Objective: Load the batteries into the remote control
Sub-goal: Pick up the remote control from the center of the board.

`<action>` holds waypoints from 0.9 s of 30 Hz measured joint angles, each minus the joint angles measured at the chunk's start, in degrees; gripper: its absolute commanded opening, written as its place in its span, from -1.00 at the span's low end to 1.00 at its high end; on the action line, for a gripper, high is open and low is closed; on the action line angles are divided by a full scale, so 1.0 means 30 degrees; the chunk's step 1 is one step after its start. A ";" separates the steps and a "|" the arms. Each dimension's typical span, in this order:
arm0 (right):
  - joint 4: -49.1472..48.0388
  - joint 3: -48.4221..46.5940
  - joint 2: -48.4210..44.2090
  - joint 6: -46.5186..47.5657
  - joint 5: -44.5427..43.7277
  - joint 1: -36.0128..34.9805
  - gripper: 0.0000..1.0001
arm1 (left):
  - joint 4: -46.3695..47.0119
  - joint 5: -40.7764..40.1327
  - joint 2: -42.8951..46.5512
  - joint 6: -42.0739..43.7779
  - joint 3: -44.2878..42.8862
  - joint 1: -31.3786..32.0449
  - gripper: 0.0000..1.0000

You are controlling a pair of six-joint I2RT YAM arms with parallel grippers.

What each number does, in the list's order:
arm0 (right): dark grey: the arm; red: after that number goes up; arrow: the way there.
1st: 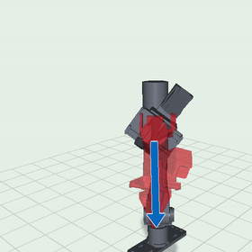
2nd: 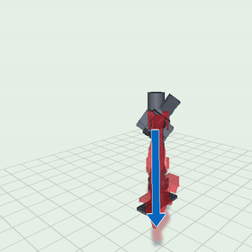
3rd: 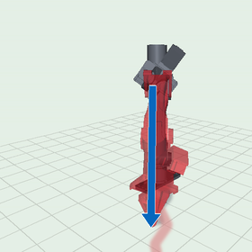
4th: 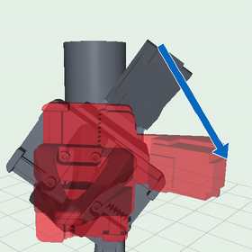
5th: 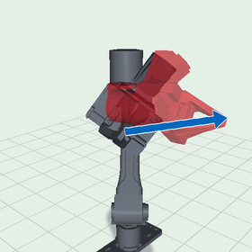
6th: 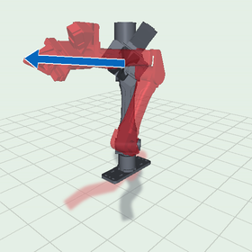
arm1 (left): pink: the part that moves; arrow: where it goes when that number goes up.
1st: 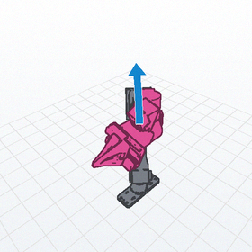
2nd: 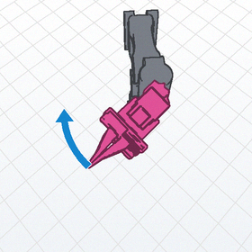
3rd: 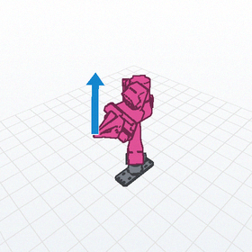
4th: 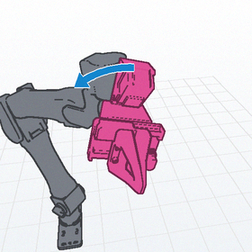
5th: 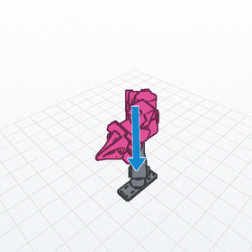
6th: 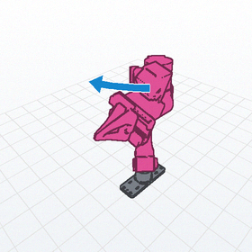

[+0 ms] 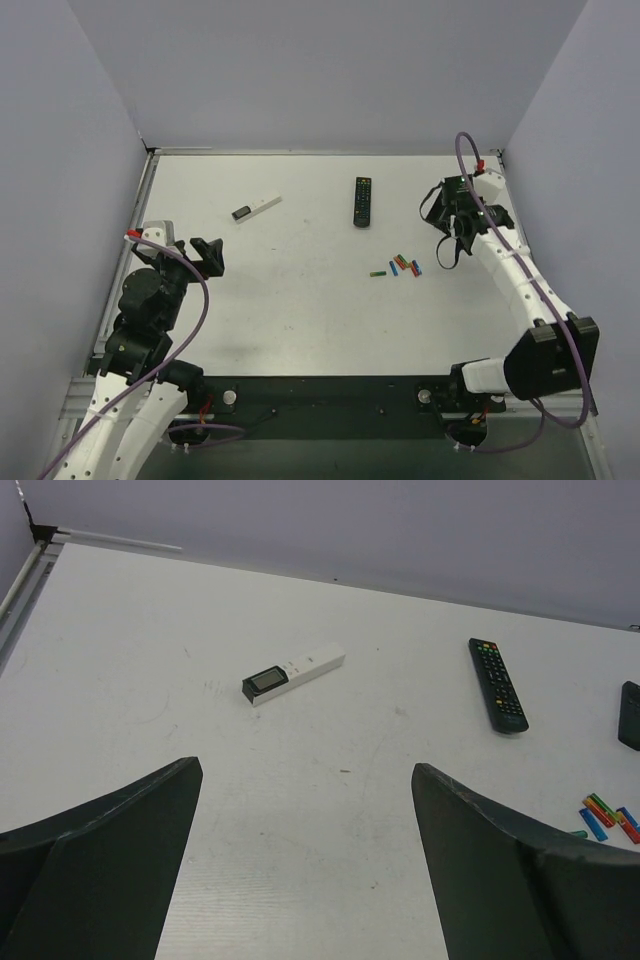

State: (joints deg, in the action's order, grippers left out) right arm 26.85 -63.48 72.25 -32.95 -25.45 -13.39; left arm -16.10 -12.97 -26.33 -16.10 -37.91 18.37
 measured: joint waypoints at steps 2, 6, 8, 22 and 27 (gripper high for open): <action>0.0044 -0.0925 0.1916 -0.0386 0.0539 0.1100 0.79 | -0.0007 -0.0058 0.0066 0.0000 0.0000 0.0066 0.95; 0.0168 -0.2754 0.5639 -0.0714 0.2040 0.2703 0.68 | -0.0087 -0.0219 0.0160 0.0015 0.0000 0.0211 0.95; 0.0146 -0.4131 0.7766 -0.0758 0.2943 0.3388 0.63 | -0.0117 -0.0270 0.0226 0.0022 0.0000 0.0299 0.95; -0.0066 -0.9865 1.5992 -0.0714 0.5297 0.4656 0.44 | -0.0160 -0.0554 0.0182 0.0226 0.0000 0.0874 0.95; -0.0007 -1.0550 1.7289 -0.0663 0.5391 0.4743 0.31 | -0.0219 -0.0612 0.0138 0.0233 0.0000 0.0903 0.95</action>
State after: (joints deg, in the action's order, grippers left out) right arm 26.83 -95.13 124.11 -34.94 -9.28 0.84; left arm -16.75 -14.81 -25.91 -15.40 -37.91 21.08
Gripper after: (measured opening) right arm 0.695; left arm 0.975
